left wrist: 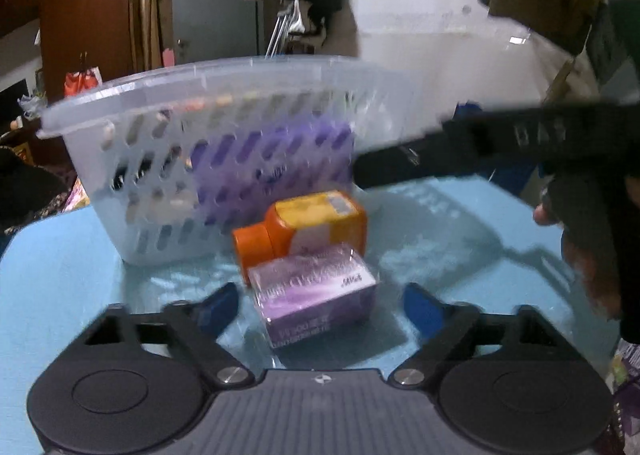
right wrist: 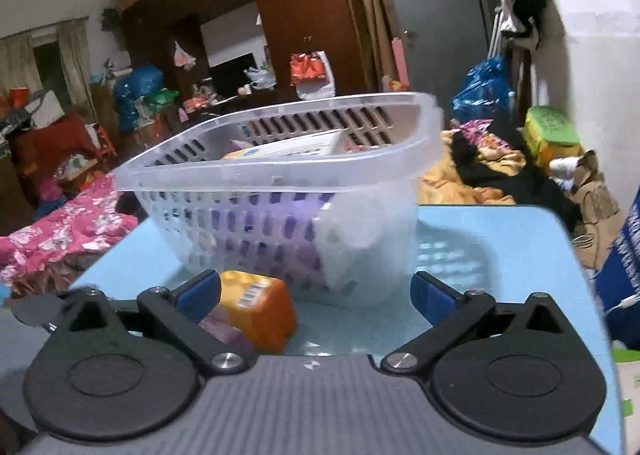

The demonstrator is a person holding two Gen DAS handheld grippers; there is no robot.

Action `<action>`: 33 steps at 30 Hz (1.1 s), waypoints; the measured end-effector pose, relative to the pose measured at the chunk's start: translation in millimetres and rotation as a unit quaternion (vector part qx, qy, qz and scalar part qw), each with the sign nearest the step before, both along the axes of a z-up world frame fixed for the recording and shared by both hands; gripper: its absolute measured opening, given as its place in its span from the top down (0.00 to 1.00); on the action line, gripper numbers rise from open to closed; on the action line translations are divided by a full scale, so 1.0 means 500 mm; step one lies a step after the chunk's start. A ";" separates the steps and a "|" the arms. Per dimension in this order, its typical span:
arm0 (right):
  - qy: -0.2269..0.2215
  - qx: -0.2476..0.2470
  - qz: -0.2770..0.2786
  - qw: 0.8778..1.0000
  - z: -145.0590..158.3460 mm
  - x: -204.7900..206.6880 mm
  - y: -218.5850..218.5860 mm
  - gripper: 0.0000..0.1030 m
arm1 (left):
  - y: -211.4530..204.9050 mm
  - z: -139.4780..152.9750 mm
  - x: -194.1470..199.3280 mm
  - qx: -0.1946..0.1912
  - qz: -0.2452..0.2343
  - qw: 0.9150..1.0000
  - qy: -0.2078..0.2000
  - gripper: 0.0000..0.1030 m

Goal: Organize objects
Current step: 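Grasp the small purple box with the left tool while the right tool grasps the orange bottle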

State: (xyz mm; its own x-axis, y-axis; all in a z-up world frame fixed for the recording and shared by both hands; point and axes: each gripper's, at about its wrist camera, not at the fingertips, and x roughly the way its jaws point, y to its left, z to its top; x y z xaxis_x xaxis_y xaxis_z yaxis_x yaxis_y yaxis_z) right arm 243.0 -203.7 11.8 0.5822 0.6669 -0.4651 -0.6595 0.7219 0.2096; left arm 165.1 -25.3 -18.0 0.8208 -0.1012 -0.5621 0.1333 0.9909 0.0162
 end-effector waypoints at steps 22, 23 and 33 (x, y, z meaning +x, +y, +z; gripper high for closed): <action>0.024 -0.097 0.049 0.994 -0.028 -0.031 0.141 0.15 | 0.157 0.005 -0.054 -0.041 0.051 0.998 0.001 0.33; 0.021 -0.098 0.049 0.994 -0.028 -0.033 0.138 0.15 | 0.155 0.004 -0.050 -0.043 0.047 0.998 0.001 0.33; -0.066 -0.040 0.057 0.995 0.017 -0.096 0.036 0.15 | 0.165 0.013 -0.087 -0.065 0.027 0.995 -0.073 0.34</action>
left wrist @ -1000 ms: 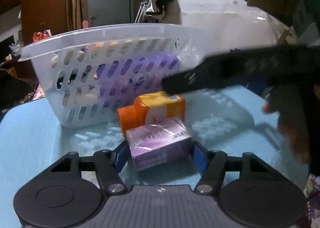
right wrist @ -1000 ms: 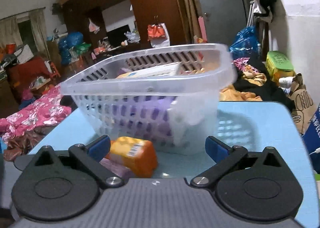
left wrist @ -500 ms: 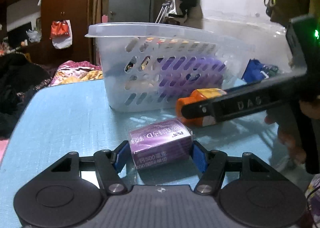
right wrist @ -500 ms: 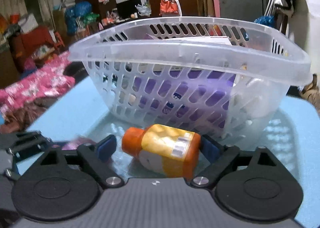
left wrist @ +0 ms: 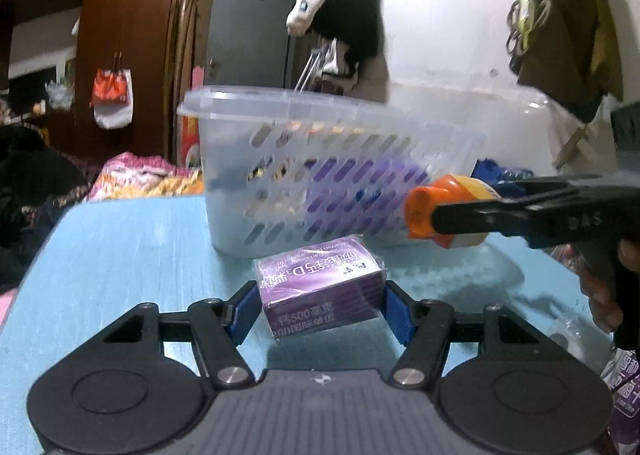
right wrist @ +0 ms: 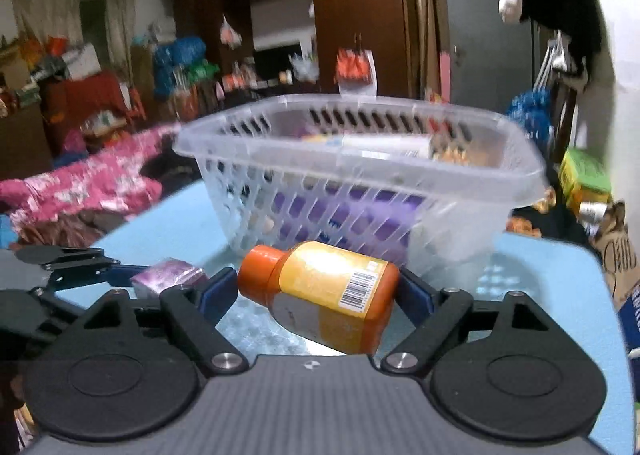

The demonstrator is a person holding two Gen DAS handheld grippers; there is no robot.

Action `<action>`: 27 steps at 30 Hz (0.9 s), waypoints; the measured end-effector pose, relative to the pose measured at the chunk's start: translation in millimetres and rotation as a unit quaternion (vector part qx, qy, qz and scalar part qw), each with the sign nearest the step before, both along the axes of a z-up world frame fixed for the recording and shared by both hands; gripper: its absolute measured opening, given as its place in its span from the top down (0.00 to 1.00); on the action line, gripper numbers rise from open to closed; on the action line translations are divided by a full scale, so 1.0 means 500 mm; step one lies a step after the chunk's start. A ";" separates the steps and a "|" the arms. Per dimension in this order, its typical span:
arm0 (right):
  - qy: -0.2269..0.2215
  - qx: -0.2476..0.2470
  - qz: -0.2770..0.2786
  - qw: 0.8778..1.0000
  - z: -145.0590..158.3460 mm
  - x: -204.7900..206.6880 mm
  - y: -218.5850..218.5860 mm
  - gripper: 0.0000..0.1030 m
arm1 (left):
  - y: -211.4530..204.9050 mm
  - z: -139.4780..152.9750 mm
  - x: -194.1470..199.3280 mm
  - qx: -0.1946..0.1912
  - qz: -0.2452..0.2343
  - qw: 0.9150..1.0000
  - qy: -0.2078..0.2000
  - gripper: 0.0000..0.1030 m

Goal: Organize objects
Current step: 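Grasp the small purple box with the left tool while the right tool grasps the orange bottle, then carry the purple box and orange bottle over the basket and open both tools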

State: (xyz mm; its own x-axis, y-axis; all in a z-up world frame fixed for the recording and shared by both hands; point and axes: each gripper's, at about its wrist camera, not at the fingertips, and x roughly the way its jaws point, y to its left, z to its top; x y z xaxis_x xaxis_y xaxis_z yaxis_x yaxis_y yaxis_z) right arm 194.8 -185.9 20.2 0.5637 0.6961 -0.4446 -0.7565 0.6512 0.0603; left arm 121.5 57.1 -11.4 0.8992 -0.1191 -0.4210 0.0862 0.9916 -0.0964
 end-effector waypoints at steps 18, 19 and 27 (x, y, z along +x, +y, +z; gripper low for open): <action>-0.044 0.047 -0.014 0.998 -0.002 -0.034 -0.056 0.15 | -0.001 0.014 -0.037 -0.002 -0.002 0.998 -0.063 0.34; -0.046 0.051 -0.014 0.998 -0.001 -0.038 -0.061 0.15 | -0.004 0.020 -0.043 -0.002 -0.001 0.997 -0.071 0.34; -0.104 0.103 0.002 0.989 0.073 -0.101 -0.106 0.15 | -0.029 0.138 -0.078 0.015 -0.006 0.989 -0.147 0.34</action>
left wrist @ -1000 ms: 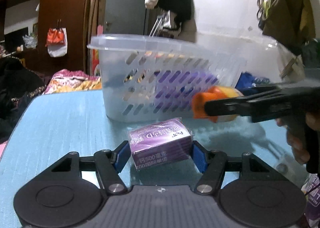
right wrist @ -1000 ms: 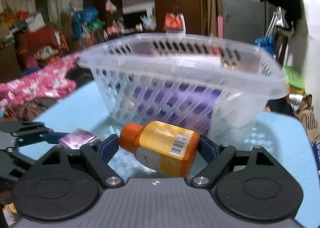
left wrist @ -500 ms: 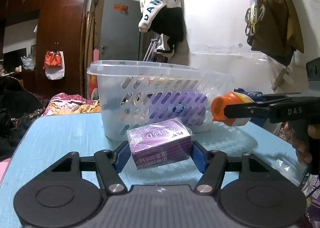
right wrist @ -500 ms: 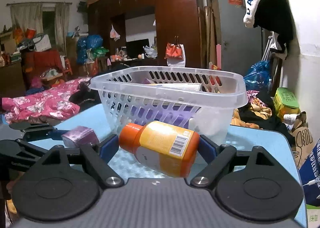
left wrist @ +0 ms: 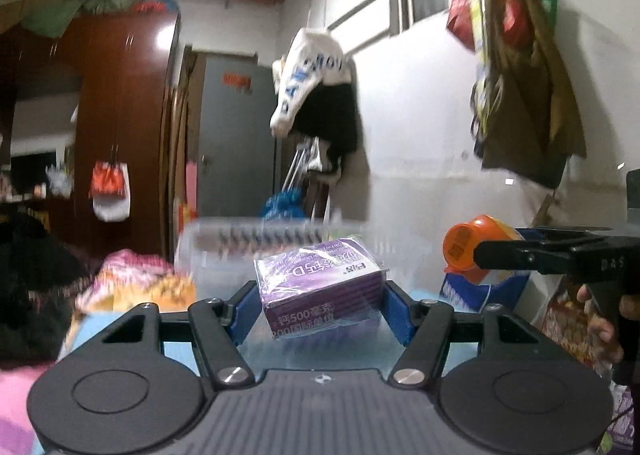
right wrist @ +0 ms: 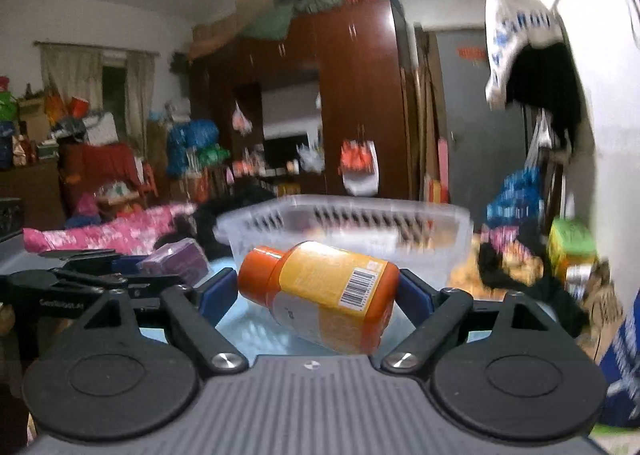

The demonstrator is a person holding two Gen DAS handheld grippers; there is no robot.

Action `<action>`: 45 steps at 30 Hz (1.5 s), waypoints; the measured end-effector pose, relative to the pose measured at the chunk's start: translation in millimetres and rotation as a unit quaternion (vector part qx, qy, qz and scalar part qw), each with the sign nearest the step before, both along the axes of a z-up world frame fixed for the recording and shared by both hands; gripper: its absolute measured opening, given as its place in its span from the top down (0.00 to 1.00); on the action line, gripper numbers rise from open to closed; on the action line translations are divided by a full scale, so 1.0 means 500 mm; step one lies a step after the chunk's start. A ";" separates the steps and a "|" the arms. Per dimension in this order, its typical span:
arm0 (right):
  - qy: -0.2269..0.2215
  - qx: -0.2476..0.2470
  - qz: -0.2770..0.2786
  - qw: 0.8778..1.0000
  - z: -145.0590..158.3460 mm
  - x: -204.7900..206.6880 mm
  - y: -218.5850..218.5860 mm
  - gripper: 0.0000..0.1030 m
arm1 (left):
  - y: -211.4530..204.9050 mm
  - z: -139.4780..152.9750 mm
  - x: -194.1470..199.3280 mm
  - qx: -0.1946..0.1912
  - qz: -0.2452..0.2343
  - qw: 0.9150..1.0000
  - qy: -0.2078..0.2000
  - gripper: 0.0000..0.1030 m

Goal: Organize objects
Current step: 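Carry the purple box and orange bottle over the basket and open both tools, then grasp the clear plastic bag on the table with both tools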

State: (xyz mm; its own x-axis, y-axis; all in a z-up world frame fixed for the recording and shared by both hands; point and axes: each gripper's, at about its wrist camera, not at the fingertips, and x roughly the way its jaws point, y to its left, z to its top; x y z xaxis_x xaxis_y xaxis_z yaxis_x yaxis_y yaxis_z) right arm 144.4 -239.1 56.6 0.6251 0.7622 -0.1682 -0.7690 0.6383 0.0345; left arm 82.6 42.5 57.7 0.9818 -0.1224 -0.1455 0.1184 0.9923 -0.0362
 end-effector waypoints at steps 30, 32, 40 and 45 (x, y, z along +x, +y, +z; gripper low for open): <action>0.097 -0.093 -0.117 0.984 0.057 0.369 0.196 0.09 | 0.081 0.068 0.408 0.012 0.118 0.984 0.132 0.06; 0.091 -0.088 -0.128 0.984 0.061 0.363 0.190 0.00 | 0.074 0.075 0.405 0.024 0.126 0.983 0.128 0.03; 0.092 -0.057 -0.102 0.989 0.070 0.299 0.122 0.00 | 0.059 0.070 0.268 0.036 0.086 0.993 0.069 0.00; 0.081 -0.018 -0.066 0.994 0.025 0.194 0.017 0.00 | 0.067 0.012 0.165 0.046 0.068 0.994 0.075 0.00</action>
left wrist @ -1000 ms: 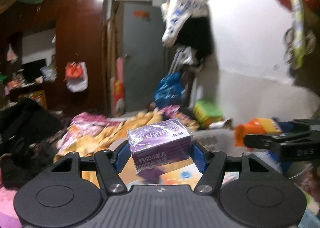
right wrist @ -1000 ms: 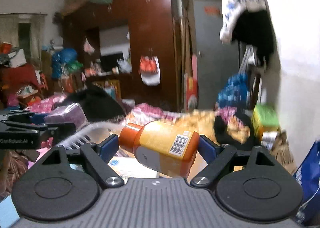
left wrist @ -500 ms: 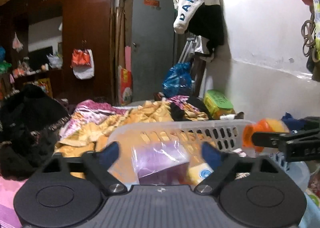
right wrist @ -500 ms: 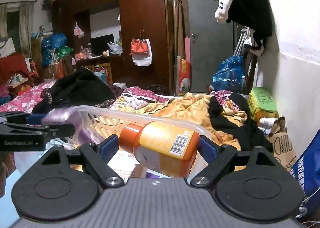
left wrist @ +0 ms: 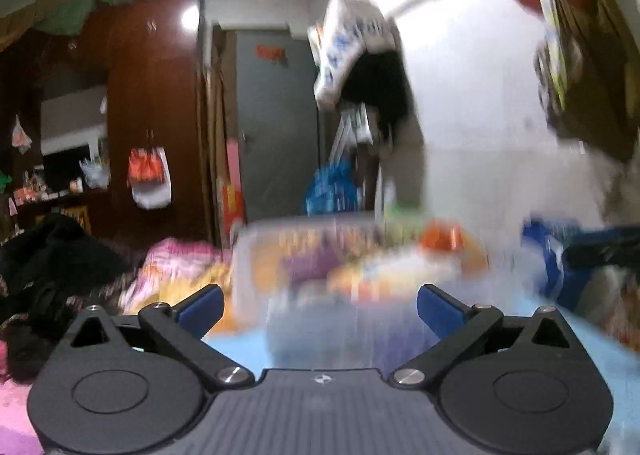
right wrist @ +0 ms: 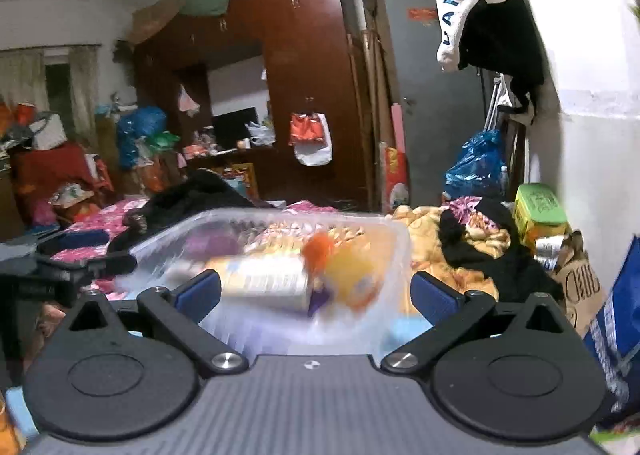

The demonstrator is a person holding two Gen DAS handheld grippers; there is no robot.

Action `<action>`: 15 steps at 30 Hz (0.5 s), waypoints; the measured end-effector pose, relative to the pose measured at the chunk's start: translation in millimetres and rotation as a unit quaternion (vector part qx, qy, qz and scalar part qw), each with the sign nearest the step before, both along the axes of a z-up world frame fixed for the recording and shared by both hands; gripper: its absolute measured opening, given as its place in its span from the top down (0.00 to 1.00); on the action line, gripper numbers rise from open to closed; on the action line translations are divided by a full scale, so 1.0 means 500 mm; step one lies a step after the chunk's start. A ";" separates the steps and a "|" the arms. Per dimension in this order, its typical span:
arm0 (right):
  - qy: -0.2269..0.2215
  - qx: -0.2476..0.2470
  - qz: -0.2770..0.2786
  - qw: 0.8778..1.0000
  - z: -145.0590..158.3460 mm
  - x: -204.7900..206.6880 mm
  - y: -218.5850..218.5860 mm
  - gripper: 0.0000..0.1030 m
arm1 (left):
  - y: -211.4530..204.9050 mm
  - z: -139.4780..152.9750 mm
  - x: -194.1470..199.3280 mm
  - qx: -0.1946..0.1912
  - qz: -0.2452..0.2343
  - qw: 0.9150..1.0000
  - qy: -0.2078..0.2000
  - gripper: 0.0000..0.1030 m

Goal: Organize objects
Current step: 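Grasp the clear plastic bag on the table with both tools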

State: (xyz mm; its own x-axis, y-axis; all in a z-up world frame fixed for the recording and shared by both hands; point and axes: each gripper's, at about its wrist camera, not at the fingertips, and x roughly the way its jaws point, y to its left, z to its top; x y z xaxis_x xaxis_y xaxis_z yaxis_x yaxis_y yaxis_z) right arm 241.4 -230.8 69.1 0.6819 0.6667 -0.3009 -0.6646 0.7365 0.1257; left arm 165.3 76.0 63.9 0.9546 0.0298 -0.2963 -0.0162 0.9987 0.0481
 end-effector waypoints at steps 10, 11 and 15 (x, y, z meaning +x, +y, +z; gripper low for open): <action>0.028 0.015 0.011 0.999 -0.174 -0.197 -0.128 0.00 | 0.013 -0.142 -0.270 -0.021 0.017 0.999 -0.021 0.02; 0.027 0.020 0.017 0.999 -0.182 -0.213 -0.132 0.00 | 0.008 -0.153 -0.290 -0.016 0.011 1.000 -0.023 0.02; 0.014 0.023 0.038 0.999 -0.210 -0.251 -0.129 0.00 | -0.018 -0.187 -0.288 0.008 -0.023 1.000 -0.006 0.05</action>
